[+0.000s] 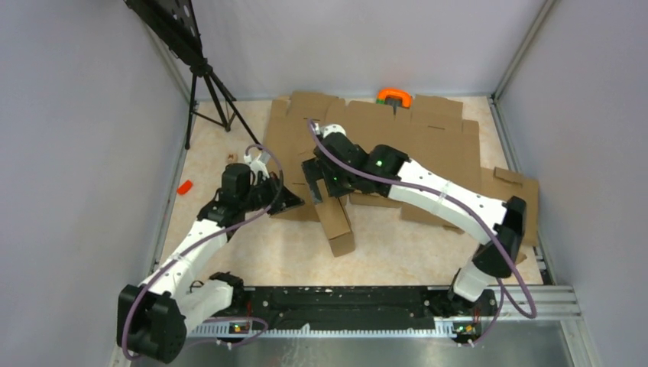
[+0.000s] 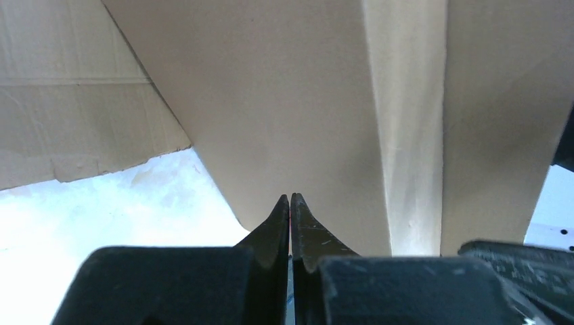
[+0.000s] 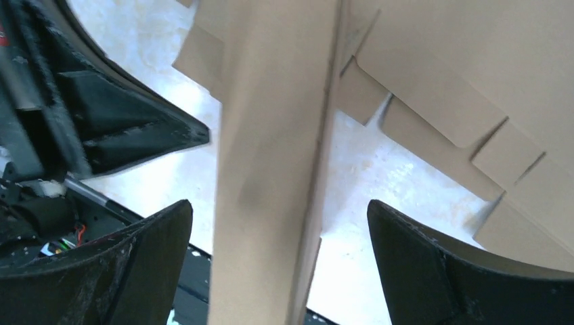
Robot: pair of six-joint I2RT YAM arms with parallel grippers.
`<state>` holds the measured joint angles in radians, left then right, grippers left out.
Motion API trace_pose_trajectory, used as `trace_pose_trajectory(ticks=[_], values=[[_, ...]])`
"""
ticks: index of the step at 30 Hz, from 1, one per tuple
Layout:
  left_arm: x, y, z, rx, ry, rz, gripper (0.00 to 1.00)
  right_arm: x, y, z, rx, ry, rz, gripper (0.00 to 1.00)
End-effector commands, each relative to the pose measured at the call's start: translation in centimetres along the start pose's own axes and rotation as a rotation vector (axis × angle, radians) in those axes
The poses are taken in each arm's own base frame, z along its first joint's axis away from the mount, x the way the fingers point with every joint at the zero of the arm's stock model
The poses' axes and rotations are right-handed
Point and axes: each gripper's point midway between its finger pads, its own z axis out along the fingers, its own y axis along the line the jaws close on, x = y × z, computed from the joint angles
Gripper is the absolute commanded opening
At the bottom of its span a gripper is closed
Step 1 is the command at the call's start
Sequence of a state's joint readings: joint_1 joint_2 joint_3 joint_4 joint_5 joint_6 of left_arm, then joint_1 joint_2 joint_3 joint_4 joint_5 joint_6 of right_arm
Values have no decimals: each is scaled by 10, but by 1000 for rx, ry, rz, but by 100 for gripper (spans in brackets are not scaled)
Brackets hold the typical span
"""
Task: Fold the paper box
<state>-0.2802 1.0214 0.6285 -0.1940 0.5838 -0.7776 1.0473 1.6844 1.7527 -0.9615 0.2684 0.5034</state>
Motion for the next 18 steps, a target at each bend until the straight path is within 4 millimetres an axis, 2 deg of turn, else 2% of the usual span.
trace_pose_trajectory(ticks=[1, 5, 9, 13, 18], values=[[-15, -8, -16, -11, -102, 134, 0, -22, -9, -40, -72, -202, 96, 99], [-23, -8, -25, -16, -167, 133, 0, -27, -17, -47, -131, -233, 274, 99], [-22, -8, -23, 15, -186, 75, 0, -26, -23, -50, -99, -215, 277, 99], [-27, 9, -22, -54, -230, -37, 0, -19, -29, -52, -96, -201, 310, 99], [-25, -4, -23, 61, -253, -31, 0, -15, -40, -57, -143, -195, 356, 99]])
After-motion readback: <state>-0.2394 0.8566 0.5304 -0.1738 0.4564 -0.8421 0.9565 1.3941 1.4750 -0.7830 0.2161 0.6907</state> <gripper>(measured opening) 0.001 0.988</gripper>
